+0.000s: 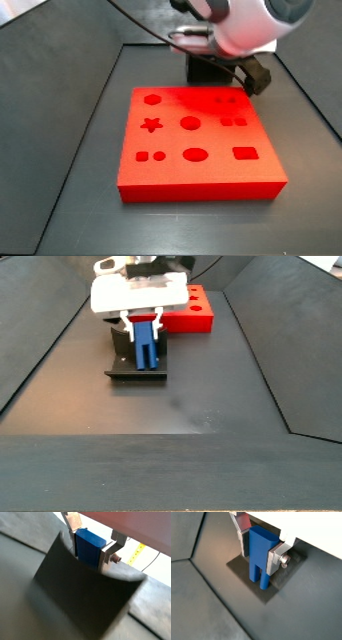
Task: Pick up the square-circle object. Move up. Place the square-circle object on the fixture. Regrasp the square-circle object. Rotate the square-circle object. Move to above the board. Insert the square-circle object.
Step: Rotate the square-circle object.
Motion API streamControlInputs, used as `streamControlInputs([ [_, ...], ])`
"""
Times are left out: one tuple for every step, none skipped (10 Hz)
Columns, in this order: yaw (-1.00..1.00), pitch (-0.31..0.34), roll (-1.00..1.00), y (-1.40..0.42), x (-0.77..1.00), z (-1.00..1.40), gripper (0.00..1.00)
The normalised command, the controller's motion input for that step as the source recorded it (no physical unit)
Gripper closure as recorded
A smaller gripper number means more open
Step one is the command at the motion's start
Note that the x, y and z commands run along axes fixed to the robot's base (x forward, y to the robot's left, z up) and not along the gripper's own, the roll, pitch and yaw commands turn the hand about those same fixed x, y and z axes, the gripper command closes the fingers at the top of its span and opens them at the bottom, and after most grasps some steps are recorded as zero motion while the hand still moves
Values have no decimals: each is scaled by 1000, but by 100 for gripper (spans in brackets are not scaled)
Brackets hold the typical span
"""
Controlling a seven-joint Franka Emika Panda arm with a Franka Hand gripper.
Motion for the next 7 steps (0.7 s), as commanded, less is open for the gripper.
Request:
streamControlInputs([
  [21, -52, -75, 98, -792, 1000, 100],
  [13, -62, -81, 90, -800, 1000, 100],
  [8, -65, -85, 87, -805, 1000, 100],
  [1, -69, -89, 83, -806, 1000, 100],
  [-15, -72, -91, 78, -807, 1000, 100],
  [-26, -69, -96, 75, -805, 1000, 100],
  [-36, -61, -103, 70, -802, 1000, 100],
])
